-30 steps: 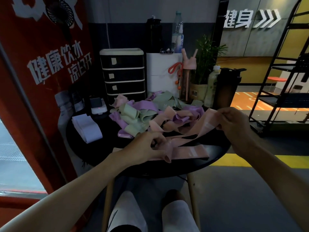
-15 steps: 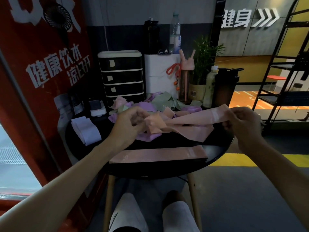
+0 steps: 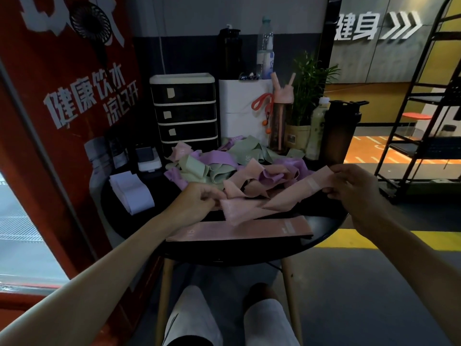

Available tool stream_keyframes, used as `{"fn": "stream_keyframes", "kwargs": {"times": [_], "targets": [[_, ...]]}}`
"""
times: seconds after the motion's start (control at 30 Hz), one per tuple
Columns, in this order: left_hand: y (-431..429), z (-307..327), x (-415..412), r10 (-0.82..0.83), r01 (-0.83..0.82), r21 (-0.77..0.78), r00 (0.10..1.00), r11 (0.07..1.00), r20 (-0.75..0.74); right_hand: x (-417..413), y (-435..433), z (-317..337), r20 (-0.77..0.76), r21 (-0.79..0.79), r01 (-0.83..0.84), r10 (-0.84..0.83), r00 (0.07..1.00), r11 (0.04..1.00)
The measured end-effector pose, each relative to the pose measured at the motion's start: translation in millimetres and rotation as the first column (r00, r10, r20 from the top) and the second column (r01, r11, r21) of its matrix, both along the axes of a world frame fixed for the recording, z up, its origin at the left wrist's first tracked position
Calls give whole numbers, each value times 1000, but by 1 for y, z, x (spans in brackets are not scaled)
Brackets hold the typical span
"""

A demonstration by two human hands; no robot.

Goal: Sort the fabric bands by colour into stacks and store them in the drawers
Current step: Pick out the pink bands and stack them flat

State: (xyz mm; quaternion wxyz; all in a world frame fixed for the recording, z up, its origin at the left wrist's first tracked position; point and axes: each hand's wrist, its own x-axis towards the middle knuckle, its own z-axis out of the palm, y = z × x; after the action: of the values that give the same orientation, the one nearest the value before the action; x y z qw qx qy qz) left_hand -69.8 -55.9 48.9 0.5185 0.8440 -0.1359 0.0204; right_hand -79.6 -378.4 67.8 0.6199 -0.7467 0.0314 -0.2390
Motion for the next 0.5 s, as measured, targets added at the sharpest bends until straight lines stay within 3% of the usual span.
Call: {"fn": "stream_keyframes", "kwargs": {"times": [0.07, 0.2, 0.4, 0.5], "targets": [[-4, -4, -1, 5, -20, 194, 997, 981, 79, -1, -1, -5, -20, -21, -19, 19, 1000, 1000], [-17, -13, -11, -48, -45, 395, 974, 918, 223, -4, -2, -9, -30, -21, -43, 42, 999, 999], [-30, -23, 7, -85, -42, 388, 949, 921, 304, -4, -1, -9, -39, 1, -30, 30, 999, 1000], [-34, -17, 15, -122, -55, 497, 941, 866, 316, -6, -2, -10, -44, -4, -31, 31, 999, 1000]]}}
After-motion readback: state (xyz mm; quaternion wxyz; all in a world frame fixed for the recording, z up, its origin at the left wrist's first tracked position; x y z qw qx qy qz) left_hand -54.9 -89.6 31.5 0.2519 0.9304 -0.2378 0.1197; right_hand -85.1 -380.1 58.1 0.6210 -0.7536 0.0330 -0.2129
